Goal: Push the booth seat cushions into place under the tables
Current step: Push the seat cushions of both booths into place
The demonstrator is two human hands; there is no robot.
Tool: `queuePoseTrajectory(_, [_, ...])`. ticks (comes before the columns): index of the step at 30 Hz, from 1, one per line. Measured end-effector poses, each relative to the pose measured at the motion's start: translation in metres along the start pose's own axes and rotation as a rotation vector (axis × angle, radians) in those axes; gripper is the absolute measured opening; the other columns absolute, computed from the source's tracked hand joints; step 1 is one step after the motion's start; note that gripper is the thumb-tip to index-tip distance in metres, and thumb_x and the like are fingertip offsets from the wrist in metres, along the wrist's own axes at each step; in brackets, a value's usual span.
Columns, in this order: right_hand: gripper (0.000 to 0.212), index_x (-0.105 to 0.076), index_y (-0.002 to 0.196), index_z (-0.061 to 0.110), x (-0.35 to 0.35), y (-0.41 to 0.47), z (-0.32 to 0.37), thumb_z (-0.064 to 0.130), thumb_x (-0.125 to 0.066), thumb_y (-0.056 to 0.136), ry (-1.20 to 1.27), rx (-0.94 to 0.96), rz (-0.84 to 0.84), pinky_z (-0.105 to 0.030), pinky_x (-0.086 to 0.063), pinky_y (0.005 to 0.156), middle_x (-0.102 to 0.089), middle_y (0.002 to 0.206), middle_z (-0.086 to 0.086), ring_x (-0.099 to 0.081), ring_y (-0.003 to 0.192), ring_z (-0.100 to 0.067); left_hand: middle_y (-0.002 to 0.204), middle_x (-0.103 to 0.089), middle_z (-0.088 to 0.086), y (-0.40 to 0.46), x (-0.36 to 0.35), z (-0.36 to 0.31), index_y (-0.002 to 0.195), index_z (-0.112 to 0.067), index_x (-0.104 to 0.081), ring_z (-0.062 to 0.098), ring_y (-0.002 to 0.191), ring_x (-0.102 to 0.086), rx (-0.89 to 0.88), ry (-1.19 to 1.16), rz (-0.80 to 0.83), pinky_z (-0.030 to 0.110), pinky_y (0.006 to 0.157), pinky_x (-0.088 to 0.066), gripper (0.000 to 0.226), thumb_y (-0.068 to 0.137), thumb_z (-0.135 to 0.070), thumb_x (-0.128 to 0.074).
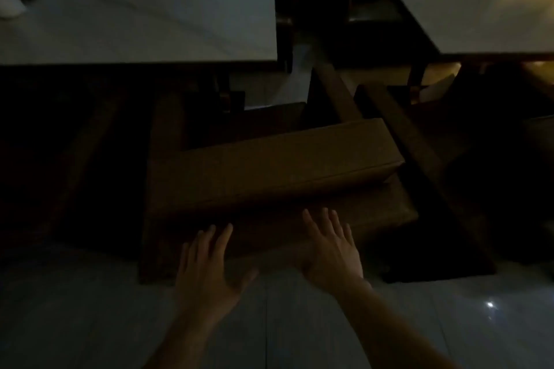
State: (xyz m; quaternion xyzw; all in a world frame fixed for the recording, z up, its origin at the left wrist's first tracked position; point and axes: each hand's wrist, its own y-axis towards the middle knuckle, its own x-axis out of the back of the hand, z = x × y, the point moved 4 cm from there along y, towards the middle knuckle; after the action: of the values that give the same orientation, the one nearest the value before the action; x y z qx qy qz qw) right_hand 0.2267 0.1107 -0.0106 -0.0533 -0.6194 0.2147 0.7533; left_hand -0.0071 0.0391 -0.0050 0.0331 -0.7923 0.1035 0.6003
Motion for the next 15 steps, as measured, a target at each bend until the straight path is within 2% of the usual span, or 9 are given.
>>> queuePoseTrajectory(2, [0.108, 0.022, 0.153, 0.035, -0.005, 0.010, -0.006, 0.061, -0.060, 0.087, -0.042, 0.002, 0.010, -0.052, -0.001, 0.124, 0.018, 0.165, -0.010, 0.020, 0.150, -0.031, 0.162, -0.019, 0.001, 0.007, -0.013, 0.004, 0.155, -0.038, -0.014, 0.024, 0.149, -0.010, 0.000, 0.007, 0.011, 0.046, 0.121, -0.006, 0.102, 0.070, -0.092, -0.028])
queuePoseTrajectory(5, [0.109, 0.018, 0.155, 0.033, -0.010, 0.031, -0.018, 0.063, -0.061, 0.086, -0.067, 0.006, -0.022, -0.054, -0.005, 0.124, 0.016, 0.165, -0.012, 0.019, 0.151, -0.032, 0.161, -0.021, 0.002, 0.018, -0.030, 0.010, 0.155, -0.037, -0.013, 0.025, 0.148, -0.012, 0.008, 0.035, 0.012, 0.047, 0.121, -0.010, 0.098, 0.075, -0.084, -0.045])
queuePoseTrajectory(9, [0.109, 0.018, 0.155, 0.034, -0.018, 0.058, -0.026, 0.072, -0.055, 0.084, -0.088, 0.020, -0.023, -0.055, -0.003, 0.123, 0.020, 0.164, -0.015, 0.023, 0.149, -0.035, 0.158, -0.029, 0.004, 0.030, -0.044, 0.019, 0.154, -0.031, -0.024, 0.028, 0.146, -0.021, -0.011, 0.064, -0.038, 0.049, 0.119, -0.017, 0.096, 0.075, -0.069, -0.064])
queuePoseTrajectory(12, [0.107, 0.017, 0.155, 0.035, -0.032, 0.066, -0.026, 0.077, -0.051, 0.083, -0.115, 0.018, -0.012, -0.059, -0.002, 0.122, 0.021, 0.163, -0.017, 0.024, 0.149, -0.038, 0.158, -0.029, 0.003, 0.042, -0.051, 0.025, 0.154, -0.031, -0.022, 0.027, 0.145, -0.022, -0.040, 0.087, -0.050, 0.048, 0.120, -0.017, 0.093, 0.078, -0.068, -0.061])
queuePoseTrajectory(15, [0.105, 0.009, 0.157, 0.033, -0.044, 0.066, -0.022, 0.081, -0.046, 0.081, -0.134, -0.011, -0.105, -0.061, -0.004, 0.121, 0.013, 0.165, -0.020, 0.017, 0.150, -0.040, 0.158, -0.028, 0.002, 0.051, -0.059, 0.029, 0.155, -0.030, -0.021, 0.028, 0.144, -0.023, -0.052, 0.099, -0.036, 0.050, 0.119, -0.019, 0.091, 0.081, -0.070, -0.056])
